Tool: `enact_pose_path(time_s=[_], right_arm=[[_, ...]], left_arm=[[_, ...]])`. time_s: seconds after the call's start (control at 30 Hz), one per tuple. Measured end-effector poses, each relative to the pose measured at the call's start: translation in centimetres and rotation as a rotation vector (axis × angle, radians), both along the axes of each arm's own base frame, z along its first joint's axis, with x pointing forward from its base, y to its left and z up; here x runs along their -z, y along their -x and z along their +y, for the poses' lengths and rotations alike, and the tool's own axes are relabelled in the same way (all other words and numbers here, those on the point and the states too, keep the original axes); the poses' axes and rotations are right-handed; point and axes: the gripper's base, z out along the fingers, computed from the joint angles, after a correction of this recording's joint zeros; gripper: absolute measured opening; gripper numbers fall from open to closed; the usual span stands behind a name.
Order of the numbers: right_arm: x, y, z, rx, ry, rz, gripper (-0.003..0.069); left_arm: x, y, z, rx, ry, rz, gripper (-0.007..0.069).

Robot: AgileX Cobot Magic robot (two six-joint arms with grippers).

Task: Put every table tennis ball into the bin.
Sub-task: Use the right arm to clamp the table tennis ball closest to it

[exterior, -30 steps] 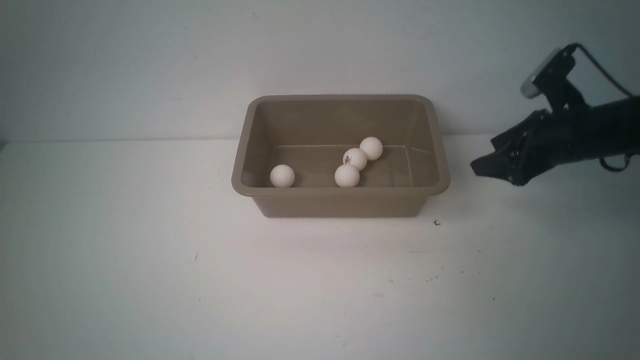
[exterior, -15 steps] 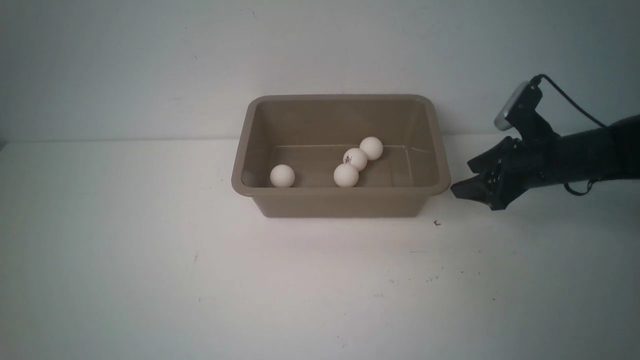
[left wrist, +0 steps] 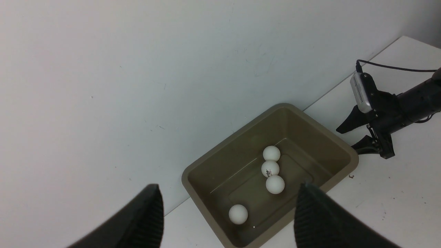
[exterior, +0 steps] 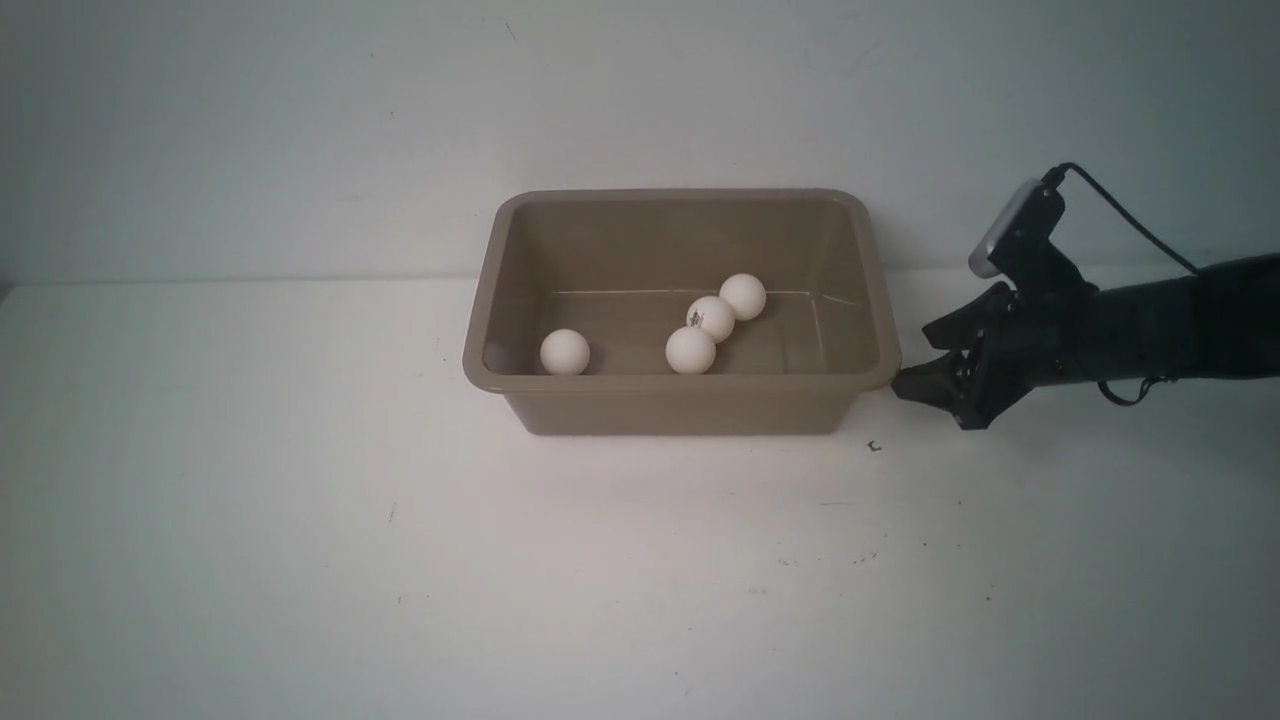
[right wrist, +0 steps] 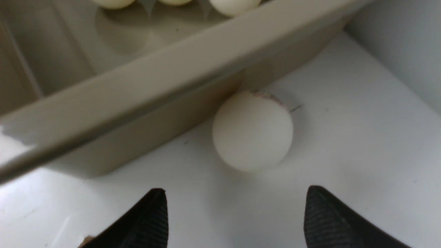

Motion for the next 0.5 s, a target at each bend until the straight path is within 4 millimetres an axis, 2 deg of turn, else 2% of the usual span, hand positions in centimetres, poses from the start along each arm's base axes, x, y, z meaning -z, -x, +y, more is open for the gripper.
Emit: enact_pose_path(time_s=[0.37,0.5], right_arm=[[0.5,-0.5,-0.1,0.045,-0.018,-0.030,0.0482],[0.5,-0.6,1.0,0.030,0.007,-0.051,0.0482]], left_arm=[[0.0,0.0,0.0,-0.004,0.008,0.004,0.0457],[0.0,0.0,0.0,-0.004,0.009,0.005,0.0444]])
